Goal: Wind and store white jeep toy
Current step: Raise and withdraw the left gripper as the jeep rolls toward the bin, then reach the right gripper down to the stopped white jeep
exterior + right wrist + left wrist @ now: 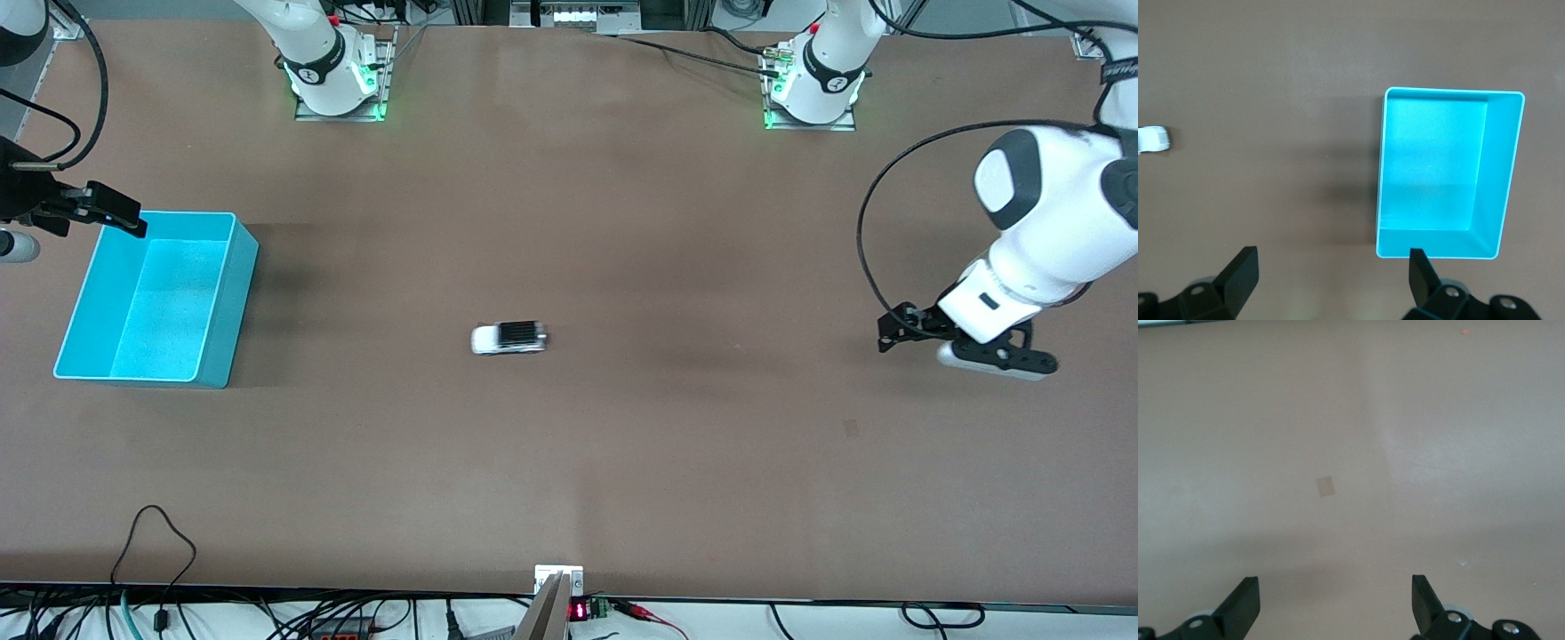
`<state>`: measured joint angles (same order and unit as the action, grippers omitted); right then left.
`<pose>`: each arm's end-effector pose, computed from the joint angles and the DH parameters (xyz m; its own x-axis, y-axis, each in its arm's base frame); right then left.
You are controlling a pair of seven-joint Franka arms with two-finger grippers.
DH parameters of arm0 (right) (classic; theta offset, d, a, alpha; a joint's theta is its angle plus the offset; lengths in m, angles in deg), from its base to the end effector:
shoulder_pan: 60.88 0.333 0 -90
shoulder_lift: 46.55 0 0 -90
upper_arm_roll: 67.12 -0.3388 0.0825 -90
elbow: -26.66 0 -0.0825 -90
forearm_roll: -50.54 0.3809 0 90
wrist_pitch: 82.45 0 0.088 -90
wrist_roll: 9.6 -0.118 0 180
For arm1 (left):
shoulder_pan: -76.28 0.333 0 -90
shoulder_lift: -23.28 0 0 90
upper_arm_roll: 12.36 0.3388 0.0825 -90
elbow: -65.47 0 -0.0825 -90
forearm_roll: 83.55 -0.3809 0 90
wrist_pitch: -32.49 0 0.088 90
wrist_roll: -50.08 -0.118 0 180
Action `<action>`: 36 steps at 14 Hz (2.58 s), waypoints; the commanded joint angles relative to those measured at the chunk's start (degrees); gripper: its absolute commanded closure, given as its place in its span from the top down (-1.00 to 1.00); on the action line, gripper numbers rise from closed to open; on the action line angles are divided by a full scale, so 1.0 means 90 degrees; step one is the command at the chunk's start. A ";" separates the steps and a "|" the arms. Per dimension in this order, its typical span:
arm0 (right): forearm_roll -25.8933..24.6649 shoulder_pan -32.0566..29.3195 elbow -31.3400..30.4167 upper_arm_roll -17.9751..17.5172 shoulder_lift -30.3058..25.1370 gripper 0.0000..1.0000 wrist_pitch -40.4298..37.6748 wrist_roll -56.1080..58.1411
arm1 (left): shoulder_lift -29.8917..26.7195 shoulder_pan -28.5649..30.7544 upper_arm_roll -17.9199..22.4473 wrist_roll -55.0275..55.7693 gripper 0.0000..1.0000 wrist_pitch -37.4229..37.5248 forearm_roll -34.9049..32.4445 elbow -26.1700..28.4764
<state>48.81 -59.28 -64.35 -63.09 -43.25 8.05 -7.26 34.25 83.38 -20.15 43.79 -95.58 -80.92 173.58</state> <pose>0.5672 -0.0265 0.5967 0.9977 -0.0014 -0.0676 0.0007 -0.9995 0.0314 0.6236 -0.0051 0.4352 0.9828 -0.0866 0.1629 -0.0956 -0.9942 0.0483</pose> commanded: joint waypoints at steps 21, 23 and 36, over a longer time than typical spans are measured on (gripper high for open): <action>0.0124 0.0359 -0.0160 -0.0018 0.1000 1.00 0.0188 0.0794 | -0.0613 -0.1003 0.1414 0.0825 1.00 0.3264 -0.0019 -0.1935; 0.0124 0.0466 -0.0578 -0.0018 0.0923 1.00 0.0548 0.1046 | -0.0613 -0.1004 0.1295 0.0952 1.00 0.3293 -0.0009 -0.1925; -0.0158 -0.0509 -0.3120 -0.1365 0.0853 1.00 0.4084 0.7579 | -0.0593 -0.0964 0.1257 0.0561 1.00 0.3723 0.0059 -0.2188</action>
<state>48.87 -60.93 -91.04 -71.44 -35.68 42.20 55.94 28.89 74.55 -8.59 49.70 -63.50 -80.92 155.17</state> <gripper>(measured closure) 0.000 0.000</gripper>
